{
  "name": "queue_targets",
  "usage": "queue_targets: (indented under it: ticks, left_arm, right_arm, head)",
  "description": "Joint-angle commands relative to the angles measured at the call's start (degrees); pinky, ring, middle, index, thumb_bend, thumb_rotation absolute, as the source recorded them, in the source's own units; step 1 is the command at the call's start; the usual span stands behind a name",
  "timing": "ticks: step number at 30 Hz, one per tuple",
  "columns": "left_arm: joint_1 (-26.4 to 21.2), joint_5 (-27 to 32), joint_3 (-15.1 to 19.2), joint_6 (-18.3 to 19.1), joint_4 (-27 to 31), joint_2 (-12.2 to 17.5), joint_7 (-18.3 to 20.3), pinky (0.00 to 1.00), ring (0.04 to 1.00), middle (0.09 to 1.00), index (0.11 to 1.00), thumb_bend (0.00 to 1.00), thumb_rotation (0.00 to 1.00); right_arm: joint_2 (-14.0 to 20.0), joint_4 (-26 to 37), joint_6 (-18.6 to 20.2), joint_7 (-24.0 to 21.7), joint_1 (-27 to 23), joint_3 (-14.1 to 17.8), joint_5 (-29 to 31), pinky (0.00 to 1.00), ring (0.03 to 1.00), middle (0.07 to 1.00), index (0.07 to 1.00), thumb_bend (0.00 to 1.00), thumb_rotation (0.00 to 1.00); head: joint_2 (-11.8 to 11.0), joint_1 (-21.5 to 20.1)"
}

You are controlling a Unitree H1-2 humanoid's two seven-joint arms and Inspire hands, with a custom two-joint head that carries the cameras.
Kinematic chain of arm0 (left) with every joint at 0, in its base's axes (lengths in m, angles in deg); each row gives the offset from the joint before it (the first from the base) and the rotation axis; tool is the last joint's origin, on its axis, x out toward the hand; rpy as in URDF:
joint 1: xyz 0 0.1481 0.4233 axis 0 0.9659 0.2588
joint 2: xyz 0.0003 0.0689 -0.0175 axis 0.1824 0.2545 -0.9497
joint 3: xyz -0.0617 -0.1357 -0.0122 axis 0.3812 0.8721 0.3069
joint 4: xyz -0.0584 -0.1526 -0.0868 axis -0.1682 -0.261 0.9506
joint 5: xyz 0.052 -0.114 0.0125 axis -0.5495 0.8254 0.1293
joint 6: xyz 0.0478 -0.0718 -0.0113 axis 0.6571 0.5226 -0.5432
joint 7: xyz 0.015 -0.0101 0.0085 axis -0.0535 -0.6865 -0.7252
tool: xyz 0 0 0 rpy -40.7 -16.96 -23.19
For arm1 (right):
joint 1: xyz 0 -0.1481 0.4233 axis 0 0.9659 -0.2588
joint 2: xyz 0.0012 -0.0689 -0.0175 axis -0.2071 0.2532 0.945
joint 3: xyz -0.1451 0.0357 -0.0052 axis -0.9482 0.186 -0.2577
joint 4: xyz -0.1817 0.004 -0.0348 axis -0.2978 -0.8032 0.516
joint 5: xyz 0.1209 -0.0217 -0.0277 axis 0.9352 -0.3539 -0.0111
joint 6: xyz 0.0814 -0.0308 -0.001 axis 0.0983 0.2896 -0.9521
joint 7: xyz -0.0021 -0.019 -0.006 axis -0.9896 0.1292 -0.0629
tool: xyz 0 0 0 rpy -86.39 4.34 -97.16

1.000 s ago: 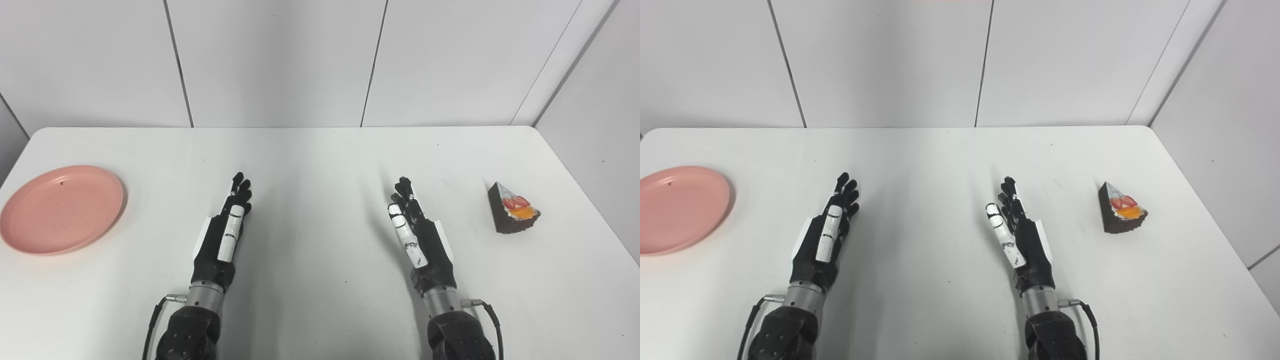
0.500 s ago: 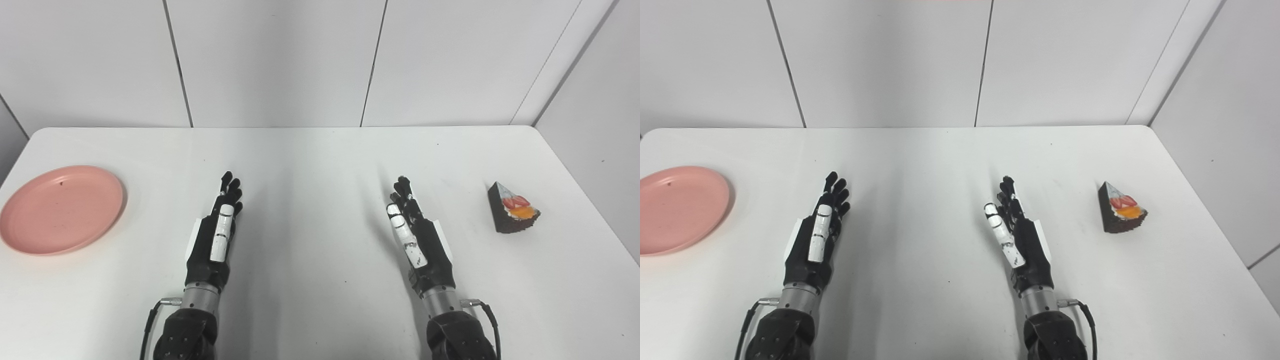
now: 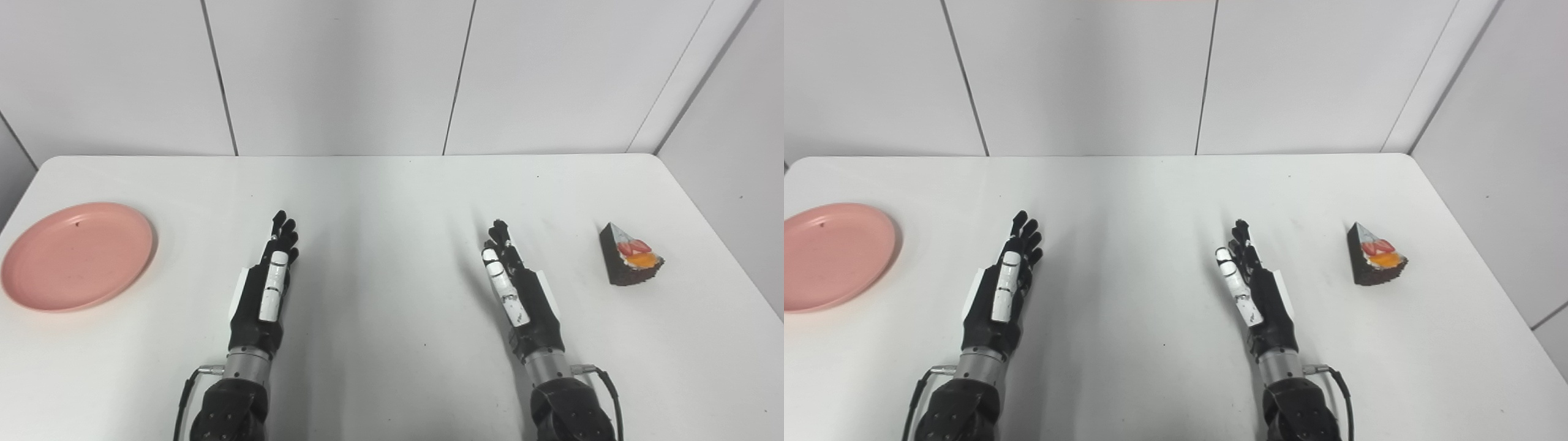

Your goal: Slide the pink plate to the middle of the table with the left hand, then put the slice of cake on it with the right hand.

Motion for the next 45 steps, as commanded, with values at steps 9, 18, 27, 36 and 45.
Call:
queue_targets:
  ticks: [9,18,27,36,45]
  left_arm:
    - [-8.7,1.9,3.4,-4.6,-5.0,-4.4,-4.4,1.0,1.0,1.0,1.0,0.67,0.98]
    - [-17.6,4.5,10.7,-2.7,-2.5,0.4,-7.8,0.94,0.93,0.925,0.919,0.75,0.97]
    - [-19.9,6.8,16.6,2.2,0.6,8.9,-9.7,0.86,0.829,0.821,0.822,0.74,0.97]
    - [-21.1,6.0,23.9,-1.9,-5.6,15.8,-15.4,0.69,0.713,0.711,0.709,0.72,0.97]
    - [-20.5,2.6,25.6,-7.7,-16.4,23.1,-18.5,0.73,0.729,0.726,0.74,0.73,1.0]
  right_arm:
    - [3.1,-0.5,-4.5,-3.0,0.6,3.2,4.7,1.0,1.0,1.0,1.0,0.52,0.85]
    - [3.1,-1.3,-5.4,-3.7,0.7,4.9,7.5,1.0,1.0,1.0,1.0,0.49,0.82]
    - [3.3,-3.4,-7.5,-4.5,0.4,5.5,8.8,1.0,1.0,1.0,1.0,0.38,0.78]
    - [3.7,-4.1,-8.0,-5.5,0.1,5.8,9.5,1.0,1.0,1.0,1.0,0.22,0.81]
    - [4.2,-6.2,-9.7,-6.1,-0.6,6.1,9.9,1.0,1.0,1.0,1.0,0.18,0.89]
  head:
    - [-6.9,16.0]
    - [-10.0,20.6]
    - [-11.1,22.5]
    - [-11.5,23.7]
    - [-12.1,24.4]
